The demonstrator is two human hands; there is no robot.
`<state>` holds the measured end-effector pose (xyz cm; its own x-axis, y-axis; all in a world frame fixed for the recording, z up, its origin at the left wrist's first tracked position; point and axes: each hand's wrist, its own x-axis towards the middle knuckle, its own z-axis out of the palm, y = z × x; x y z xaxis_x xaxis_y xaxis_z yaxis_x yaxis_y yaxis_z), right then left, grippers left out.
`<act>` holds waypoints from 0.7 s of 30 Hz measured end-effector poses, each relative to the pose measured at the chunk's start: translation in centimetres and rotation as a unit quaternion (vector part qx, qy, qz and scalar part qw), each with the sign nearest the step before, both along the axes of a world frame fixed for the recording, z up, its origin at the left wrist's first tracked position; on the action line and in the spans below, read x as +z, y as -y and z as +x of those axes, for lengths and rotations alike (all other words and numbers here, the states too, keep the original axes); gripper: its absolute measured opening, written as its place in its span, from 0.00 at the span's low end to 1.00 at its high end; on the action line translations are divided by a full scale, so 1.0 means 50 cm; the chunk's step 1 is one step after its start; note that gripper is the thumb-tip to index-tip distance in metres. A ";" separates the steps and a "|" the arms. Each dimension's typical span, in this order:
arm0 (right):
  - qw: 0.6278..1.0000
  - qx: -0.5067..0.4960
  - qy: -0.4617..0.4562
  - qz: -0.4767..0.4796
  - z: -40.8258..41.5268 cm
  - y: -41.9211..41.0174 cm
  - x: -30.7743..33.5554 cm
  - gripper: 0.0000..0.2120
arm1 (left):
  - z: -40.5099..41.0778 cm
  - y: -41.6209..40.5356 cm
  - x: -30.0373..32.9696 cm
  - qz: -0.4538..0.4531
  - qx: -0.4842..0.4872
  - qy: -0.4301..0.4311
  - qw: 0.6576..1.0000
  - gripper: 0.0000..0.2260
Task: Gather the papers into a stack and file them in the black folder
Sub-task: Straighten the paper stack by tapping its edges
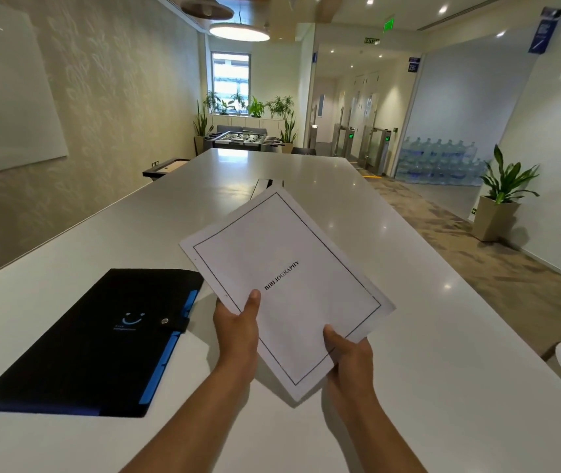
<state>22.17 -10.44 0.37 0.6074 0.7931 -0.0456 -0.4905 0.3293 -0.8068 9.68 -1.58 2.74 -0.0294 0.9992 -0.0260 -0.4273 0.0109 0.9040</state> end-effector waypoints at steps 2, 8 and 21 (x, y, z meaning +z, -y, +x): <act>1.000 0.011 0.014 0.008 0.020 0.002 0.005 0.20 | -0.011 -0.007 0.009 0.041 -0.005 -0.017 0.999 0.23; 0.993 0.058 0.102 -0.010 0.125 0.009 0.045 0.20 | -0.049 -0.053 0.041 0.105 -0.063 -0.079 0.989 0.17; 0.924 -0.003 0.381 -0.041 0.108 -0.006 0.077 0.18 | -0.032 -0.045 0.063 0.264 -0.064 -0.237 0.933 0.19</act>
<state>27.57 -10.15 4.20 0.4920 0.8024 0.3377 0.2321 0.2529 -0.9392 8.06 0.65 5.88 0.2076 0.8656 0.4556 -0.0039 -0.4650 0.8853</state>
